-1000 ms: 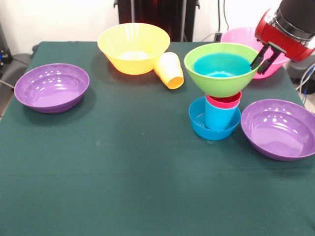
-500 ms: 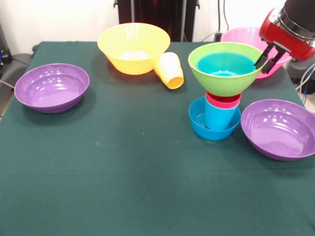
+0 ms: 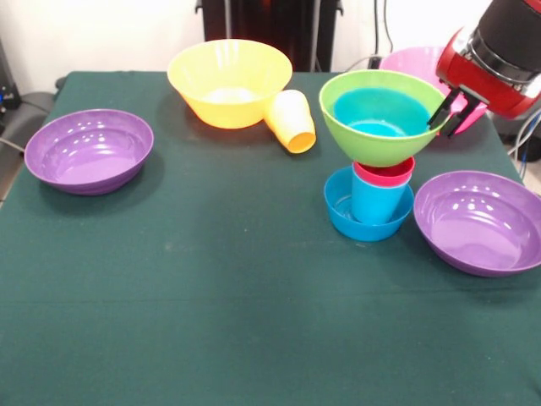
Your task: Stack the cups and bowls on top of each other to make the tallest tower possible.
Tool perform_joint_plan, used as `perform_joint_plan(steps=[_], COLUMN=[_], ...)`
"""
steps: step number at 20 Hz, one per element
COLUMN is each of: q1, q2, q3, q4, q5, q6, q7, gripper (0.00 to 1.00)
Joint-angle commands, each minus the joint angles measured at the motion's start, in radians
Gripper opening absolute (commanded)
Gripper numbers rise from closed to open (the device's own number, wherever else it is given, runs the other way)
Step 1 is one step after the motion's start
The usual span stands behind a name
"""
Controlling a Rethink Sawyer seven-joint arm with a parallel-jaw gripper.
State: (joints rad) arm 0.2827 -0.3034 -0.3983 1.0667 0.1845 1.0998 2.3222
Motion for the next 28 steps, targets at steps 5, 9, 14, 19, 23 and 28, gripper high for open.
perform_joint_plan(steps=[5, 9, 14, 19, 23, 28], q1=[-0.035, -0.036, -0.026, -0.019, -0.007, 0.001], q2=[0.036, 0.032, 0.017, 0.001, -0.015, -0.035], q3=[0.037, 0.039, 0.041, 0.046, 0.042, 0.045], q4=[-0.053, -0.042, -0.012, 0.018, 0.060, 0.118], q5=[-0.011, -0.005, 0.002, 0.009, 0.009, 0.013], q6=[0.008, -0.011, -0.029, -0.035, -0.055, -0.096], q7=[0.149, 0.148, 0.154, 0.160, 0.172, 0.176], gripper=[0.00, 0.00, 0.00, 0.00, 0.00, 0.00])
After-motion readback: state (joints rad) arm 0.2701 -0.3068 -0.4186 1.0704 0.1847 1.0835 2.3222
